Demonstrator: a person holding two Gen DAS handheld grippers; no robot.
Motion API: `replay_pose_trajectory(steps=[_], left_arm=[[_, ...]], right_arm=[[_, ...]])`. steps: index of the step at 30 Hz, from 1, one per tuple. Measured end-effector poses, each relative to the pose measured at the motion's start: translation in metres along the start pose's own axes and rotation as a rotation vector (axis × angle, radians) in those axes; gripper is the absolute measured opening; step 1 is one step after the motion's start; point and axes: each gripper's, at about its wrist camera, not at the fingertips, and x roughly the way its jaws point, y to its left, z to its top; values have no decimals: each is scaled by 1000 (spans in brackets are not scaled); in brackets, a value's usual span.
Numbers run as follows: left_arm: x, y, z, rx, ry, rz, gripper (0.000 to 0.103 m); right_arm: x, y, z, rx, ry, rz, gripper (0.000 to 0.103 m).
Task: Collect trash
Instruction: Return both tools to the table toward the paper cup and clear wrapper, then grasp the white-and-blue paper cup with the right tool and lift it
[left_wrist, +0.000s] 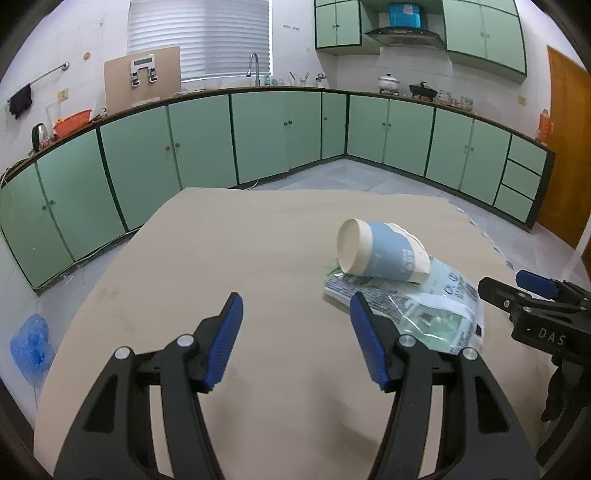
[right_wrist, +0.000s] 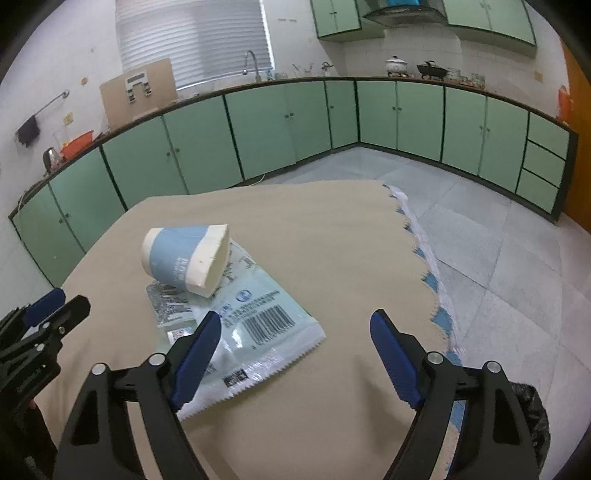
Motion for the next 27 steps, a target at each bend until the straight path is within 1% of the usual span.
replay_pose_trajectory(steps=[4,6,13,16,19,24,27], left_arm=[[6,10,5,-9,1,25,59],[9,21,7,-23,2,48,59],[17,55,9,-76,19,109,59],[18,61,9,-85,25,114,59],[20,64,8,-92,30,107,59],[23,66,9,-100,31,98,59],[23,66,9,-103,28,96,59]], right_arm=[[4,17,9,-15,-7,34,81],[9,29,14,-36,-4,50,82],[35,64,29,-47,22,104,92],[46,73,33,-41,43,109,93],[55,78,37,-35,55,94,93],[66,81,38,-32,67,64,94],[74,79,38,-27,89,58,94]])
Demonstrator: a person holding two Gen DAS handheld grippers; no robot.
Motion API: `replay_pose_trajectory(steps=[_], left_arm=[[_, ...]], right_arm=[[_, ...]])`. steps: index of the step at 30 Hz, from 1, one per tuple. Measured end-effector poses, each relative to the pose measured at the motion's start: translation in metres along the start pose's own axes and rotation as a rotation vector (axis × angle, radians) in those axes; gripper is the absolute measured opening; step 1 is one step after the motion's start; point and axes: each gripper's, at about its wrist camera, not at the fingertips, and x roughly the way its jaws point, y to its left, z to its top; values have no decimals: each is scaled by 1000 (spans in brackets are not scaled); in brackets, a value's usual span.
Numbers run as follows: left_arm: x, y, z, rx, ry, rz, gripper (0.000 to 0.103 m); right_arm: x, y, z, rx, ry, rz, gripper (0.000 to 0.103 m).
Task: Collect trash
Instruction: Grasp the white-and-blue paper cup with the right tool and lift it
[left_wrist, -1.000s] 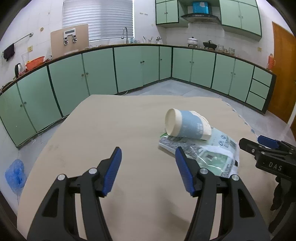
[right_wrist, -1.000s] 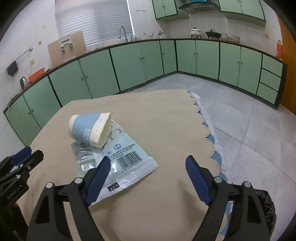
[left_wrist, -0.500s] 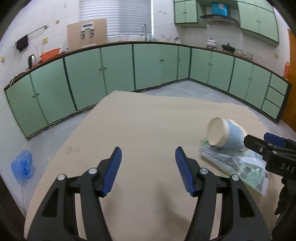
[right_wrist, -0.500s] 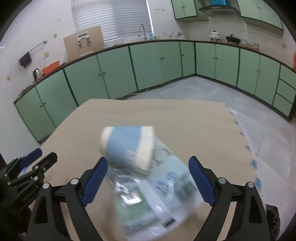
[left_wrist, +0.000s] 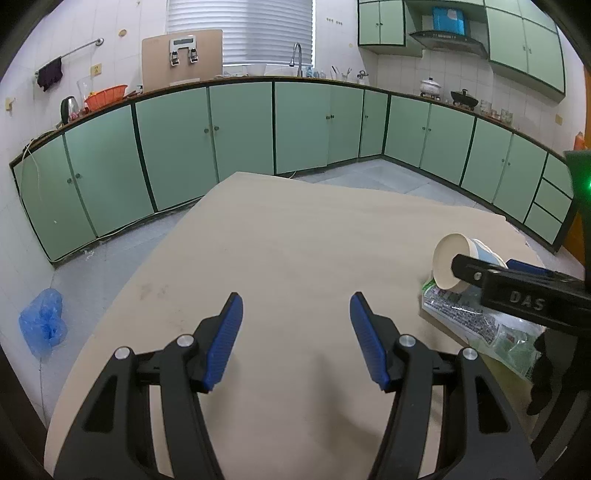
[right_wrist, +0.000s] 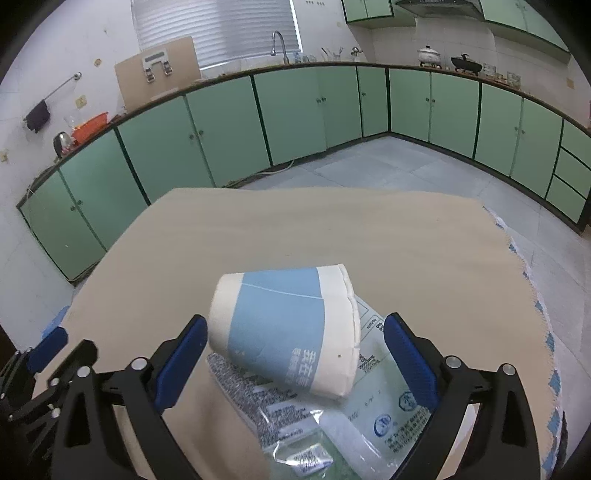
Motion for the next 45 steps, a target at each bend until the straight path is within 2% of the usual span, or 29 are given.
replay_pose_trajectory(steps=[3,6,17,29,31,36,41,45], left_arm=[[0,0,0,-3,2,-2,59],[0,-1,-1,-6,3,-2,59],[-1,-19,-5,16,12,-30,59],[-11,-111,-19,108,25,-182,64],[-12,-129,-22,123,40,-209,68],[-8,-155,-32,133,76,-244,70],[1,-172,-39,139,128,-246,70],[14,-179,-43,134,197,-248,74]], right_arm=[[7,-1,0,8,26,11,93],[10,-5,0,25,54,66,75],[-31,-32,-8,55,-27,55,75],[-85,-110,-35,142,-81,-51,75],[-92,-122,-40,158,-88,-70,75],[-109,-146,-52,173,-102,-106,75],[-119,-164,-64,192,-113,-120,75],[-121,-170,-68,198,-116,-118,75]])
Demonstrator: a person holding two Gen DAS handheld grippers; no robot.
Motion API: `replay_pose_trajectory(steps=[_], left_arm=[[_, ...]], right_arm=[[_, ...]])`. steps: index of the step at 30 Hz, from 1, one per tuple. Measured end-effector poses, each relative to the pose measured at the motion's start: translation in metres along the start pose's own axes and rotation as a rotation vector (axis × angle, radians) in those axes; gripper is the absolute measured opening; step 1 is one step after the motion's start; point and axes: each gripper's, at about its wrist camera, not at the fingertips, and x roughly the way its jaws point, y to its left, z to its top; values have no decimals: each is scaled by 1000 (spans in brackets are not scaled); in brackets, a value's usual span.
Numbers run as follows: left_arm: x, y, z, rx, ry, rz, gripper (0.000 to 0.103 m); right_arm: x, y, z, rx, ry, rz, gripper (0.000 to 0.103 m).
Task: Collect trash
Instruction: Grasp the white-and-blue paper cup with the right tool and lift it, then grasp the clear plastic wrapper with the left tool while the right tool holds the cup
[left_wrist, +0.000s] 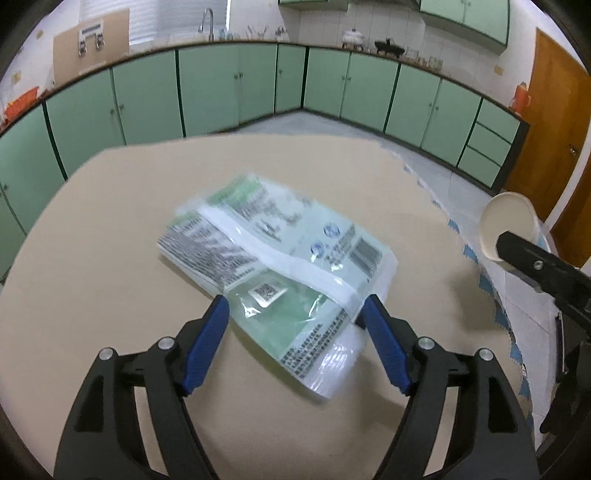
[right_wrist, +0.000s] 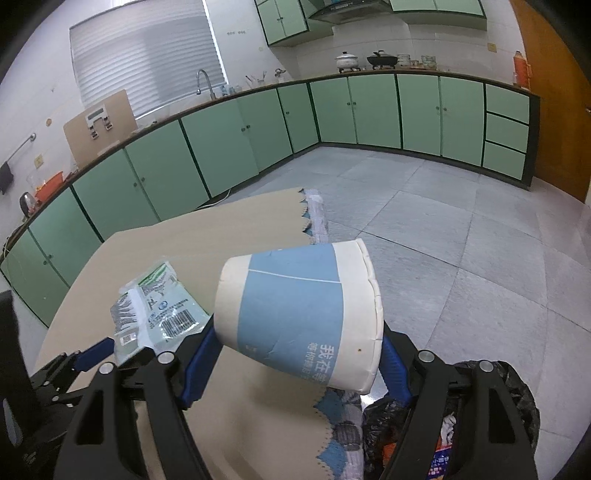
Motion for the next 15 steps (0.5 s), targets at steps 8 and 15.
replay_pose_trajectory(steps=[8,15], left_arm=[[14,-1,1,-37,55,-10,72],[14,-2,4,-45,32,1,30]], right_arm=[[1,-7,-8,-3,6,4,75],[5,-9,-15,1,23,10,75]])
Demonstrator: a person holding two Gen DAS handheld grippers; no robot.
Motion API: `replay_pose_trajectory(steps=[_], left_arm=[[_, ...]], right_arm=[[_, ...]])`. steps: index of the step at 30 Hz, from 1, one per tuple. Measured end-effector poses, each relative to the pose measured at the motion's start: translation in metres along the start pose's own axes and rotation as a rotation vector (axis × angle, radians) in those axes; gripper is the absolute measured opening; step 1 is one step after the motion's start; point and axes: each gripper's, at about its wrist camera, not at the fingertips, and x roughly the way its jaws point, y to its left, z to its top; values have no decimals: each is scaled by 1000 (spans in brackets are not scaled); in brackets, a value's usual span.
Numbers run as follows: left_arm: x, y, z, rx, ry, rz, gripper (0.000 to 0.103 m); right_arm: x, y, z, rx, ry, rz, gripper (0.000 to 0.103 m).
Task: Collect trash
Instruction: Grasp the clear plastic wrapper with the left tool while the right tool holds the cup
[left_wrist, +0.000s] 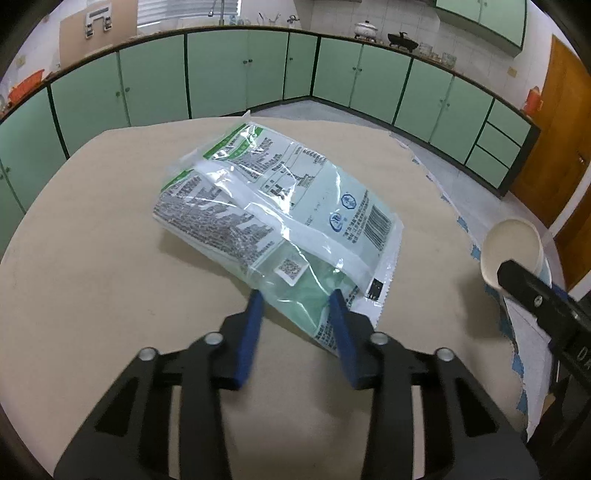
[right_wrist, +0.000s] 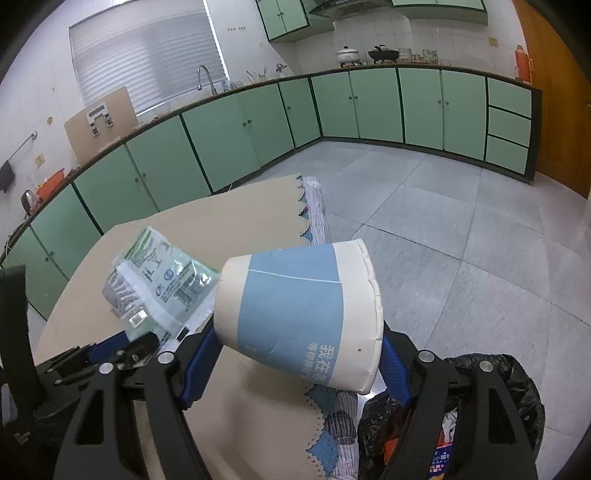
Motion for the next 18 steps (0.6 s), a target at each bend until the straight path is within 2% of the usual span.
replay_pose_trajectory(steps=[2,3,4,9,18], left_arm=[[-3,0,-2,11,-8,11,25],[-4,-1,-3,18,-11,5,13],[-4,-1,-2,19,-14,12,6],[-10,4,-2,2,-38,-13,2],[-32,7,-7,18,-79,-33,1]], right_arm=[[-1,-1,0,1,1,-3,75],[-1,-2,0,2,0,-5,75],[-1,-3,1,3,0,-7,75],[-6,-3,0,-3,-3,-18,75],[-28,3,-4,-15,-34,-7,75]])
